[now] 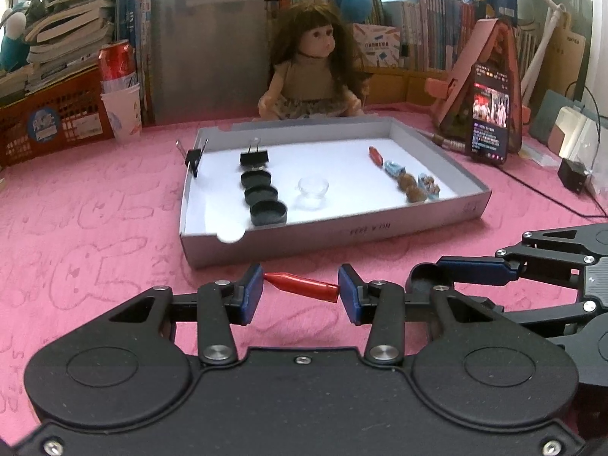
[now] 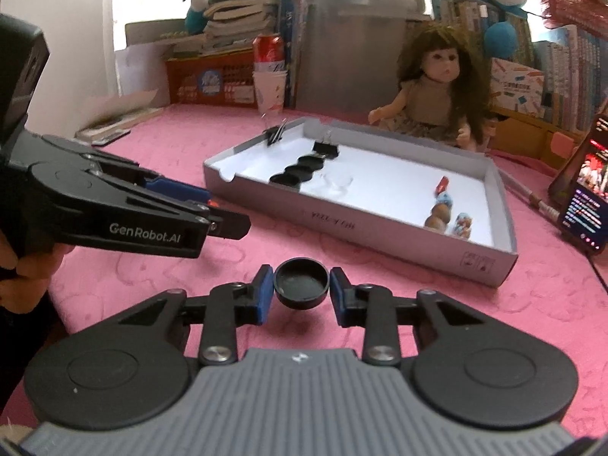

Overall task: Organize rigid objects
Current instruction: 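Carry the red marker and black lid over the tray with both grippers, then lower the marker and lid into the tray and open both grippers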

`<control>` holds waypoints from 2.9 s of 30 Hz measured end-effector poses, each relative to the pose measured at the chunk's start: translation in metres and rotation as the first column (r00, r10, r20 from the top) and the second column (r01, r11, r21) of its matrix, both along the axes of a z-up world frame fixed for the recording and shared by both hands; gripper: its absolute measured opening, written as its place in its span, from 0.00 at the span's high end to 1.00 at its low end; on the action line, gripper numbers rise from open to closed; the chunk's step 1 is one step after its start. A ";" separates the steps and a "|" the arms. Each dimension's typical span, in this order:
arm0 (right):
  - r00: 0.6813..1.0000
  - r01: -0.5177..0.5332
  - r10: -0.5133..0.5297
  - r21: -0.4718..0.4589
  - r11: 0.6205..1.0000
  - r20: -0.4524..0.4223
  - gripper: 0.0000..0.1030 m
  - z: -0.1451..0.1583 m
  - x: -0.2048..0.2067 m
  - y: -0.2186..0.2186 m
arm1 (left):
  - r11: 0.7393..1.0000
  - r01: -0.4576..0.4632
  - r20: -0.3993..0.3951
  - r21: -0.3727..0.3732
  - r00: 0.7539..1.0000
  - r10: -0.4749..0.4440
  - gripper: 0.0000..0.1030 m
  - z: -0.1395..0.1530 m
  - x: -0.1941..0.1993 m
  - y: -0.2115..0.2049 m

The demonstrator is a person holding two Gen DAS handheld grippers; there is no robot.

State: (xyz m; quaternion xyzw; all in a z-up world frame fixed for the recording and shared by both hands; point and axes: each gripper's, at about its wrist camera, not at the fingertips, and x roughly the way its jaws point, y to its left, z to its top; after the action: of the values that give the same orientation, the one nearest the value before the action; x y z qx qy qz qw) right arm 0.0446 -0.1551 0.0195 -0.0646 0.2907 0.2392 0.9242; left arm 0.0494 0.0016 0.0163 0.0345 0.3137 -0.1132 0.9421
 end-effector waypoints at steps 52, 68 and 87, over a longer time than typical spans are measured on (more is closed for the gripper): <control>0.858 0.476 -0.467 -0.012 0.879 -0.214 0.63 0.011 0.205 -0.062 | 0.983 -0.183 -0.109 0.011 0.977 0.184 0.60 -0.011 0.206 -0.043; 0.863 0.469 -0.459 -0.005 0.883 -0.210 0.60 0.009 0.206 -0.063 | 0.986 -0.166 -0.114 0.002 0.980 0.165 0.60 -0.011 0.209 -0.045; 0.899 0.432 -0.427 0.031 0.902 -0.093 0.20 0.033 0.173 -0.060 | 0.992 -0.124 -0.021 -0.032 0.992 0.123 0.20 0.024 0.172 -0.038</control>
State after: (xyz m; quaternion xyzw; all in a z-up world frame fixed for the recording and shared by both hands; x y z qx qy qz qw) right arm 0.2173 -0.2153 0.0529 0.0345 0.3301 0.0394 0.9425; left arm 0.2214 -0.0360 0.0399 -0.0015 0.3224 -0.0603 0.9447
